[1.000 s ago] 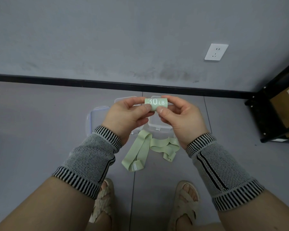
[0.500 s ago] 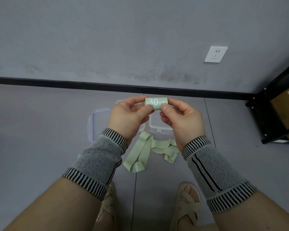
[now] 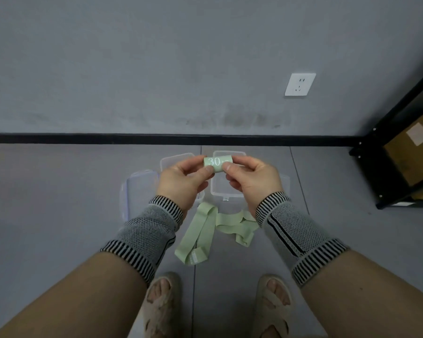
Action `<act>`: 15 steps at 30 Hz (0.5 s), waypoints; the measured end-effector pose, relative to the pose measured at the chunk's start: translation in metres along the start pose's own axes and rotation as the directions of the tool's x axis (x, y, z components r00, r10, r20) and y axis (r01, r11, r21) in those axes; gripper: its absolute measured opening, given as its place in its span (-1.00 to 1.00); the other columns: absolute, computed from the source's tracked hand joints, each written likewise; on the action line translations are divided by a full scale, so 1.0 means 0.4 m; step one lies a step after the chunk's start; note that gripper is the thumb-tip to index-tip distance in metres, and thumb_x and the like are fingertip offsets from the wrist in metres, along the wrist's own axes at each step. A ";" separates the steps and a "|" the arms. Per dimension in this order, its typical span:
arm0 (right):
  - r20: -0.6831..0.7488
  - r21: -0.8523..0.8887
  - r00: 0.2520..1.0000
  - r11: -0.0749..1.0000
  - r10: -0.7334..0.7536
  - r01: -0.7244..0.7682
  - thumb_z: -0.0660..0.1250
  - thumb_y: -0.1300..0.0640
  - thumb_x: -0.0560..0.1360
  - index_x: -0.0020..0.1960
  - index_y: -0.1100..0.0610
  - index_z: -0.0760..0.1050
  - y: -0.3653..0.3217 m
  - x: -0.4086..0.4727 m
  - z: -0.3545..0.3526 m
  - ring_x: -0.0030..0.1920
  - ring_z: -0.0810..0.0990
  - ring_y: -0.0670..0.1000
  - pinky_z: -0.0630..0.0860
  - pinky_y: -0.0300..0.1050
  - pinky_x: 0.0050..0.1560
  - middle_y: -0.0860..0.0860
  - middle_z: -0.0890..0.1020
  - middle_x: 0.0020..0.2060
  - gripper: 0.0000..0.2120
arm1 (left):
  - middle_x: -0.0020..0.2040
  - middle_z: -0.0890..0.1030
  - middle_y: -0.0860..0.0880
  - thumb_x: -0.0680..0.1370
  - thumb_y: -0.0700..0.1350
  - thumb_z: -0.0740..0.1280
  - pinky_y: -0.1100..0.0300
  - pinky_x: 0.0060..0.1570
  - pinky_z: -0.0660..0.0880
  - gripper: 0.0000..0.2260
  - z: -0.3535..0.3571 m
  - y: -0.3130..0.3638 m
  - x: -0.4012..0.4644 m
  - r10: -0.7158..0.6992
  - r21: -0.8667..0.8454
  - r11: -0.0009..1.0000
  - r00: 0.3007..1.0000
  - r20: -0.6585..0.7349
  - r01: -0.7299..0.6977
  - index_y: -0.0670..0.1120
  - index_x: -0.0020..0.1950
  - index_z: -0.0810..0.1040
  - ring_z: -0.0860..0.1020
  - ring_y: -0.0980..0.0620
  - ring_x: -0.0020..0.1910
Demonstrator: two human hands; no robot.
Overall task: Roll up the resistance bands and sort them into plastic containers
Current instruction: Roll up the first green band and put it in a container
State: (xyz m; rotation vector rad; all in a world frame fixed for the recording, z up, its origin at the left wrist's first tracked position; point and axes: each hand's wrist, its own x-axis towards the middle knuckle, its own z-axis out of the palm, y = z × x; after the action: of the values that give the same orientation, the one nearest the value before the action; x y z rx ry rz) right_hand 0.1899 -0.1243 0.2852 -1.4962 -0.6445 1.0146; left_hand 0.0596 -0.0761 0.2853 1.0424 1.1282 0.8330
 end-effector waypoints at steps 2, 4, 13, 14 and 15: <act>0.007 -0.012 1.000 1.000 0.028 -0.028 0.48 0.17 0.41 0.03 0.07 0.61 0.034 0.044 -0.011 -0.17 0.67 -0.04 0.62 -0.11 -0.03 0.01 0.69 -0.22 -0.79 | -0.02 0.68 -0.07 0.48 -0.21 0.40 0.12 0.03 0.56 -0.77 0.005 -0.023 0.044 0.003 0.067 0.998 1.000 0.021 -0.004 -0.09 0.13 0.59 0.65 0.03 -0.04; 0.009 -0.017 0.999 0.999 0.045 -0.044 0.49 0.16 0.40 -0.08 -0.03 0.61 0.078 0.108 -0.018 -0.14 0.68 -0.01 0.62 -0.08 -0.01 0.01 0.70 -0.22 -0.86 | -0.04 0.68 -0.06 0.47 -0.19 0.41 0.12 0.02 0.58 -0.76 0.010 -0.056 0.110 0.008 0.124 0.992 1.000 0.029 -0.011 -0.10 0.14 0.59 0.66 0.04 -0.06; -0.050 -0.045 0.982 0.982 0.183 -0.185 0.45 0.19 0.43 0.03 0.16 0.63 0.414 0.483 -0.020 -0.23 0.64 -0.02 0.58 -0.15 -0.11 0.08 0.68 -0.24 -0.82 | -0.08 0.67 0.01 0.51 -0.08 0.37 0.19 -0.10 0.61 -0.73 0.035 -0.364 0.504 -0.041 0.393 0.920 0.995 0.086 0.003 -0.10 0.19 0.57 0.66 0.14 -0.17; -0.060 -0.026 0.977 0.978 0.205 -0.207 0.45 0.19 0.43 0.03 0.18 0.63 0.445 0.507 -0.020 -0.24 0.63 -0.02 0.57 -0.17 -0.12 0.08 0.68 -0.24 -0.82 | -0.06 0.67 0.01 0.52 -0.06 0.35 0.16 -0.09 0.61 -0.72 0.033 -0.394 0.533 -0.049 0.421 0.907 0.995 0.088 0.008 -0.10 0.20 0.57 0.66 0.14 -0.16; -0.070 -0.006 0.971 0.973 0.229 -0.230 0.45 0.20 0.43 0.03 0.18 0.63 0.473 0.526 -0.018 -0.24 0.63 -0.03 0.57 -0.17 -0.12 0.08 0.67 -0.25 -0.83 | -0.03 0.66 0.02 0.53 -0.04 0.33 0.12 -0.07 0.61 -0.72 0.028 -0.421 0.560 -0.054 0.451 0.892 0.995 0.081 0.012 -0.08 0.22 0.56 0.65 0.14 -0.16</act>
State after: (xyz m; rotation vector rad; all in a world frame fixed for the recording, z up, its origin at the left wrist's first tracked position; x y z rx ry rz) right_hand 0.2684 0.0144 0.0514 -1.6377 -0.4363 1.1294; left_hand 0.1278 0.0750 0.0589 1.4248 1.2894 0.4949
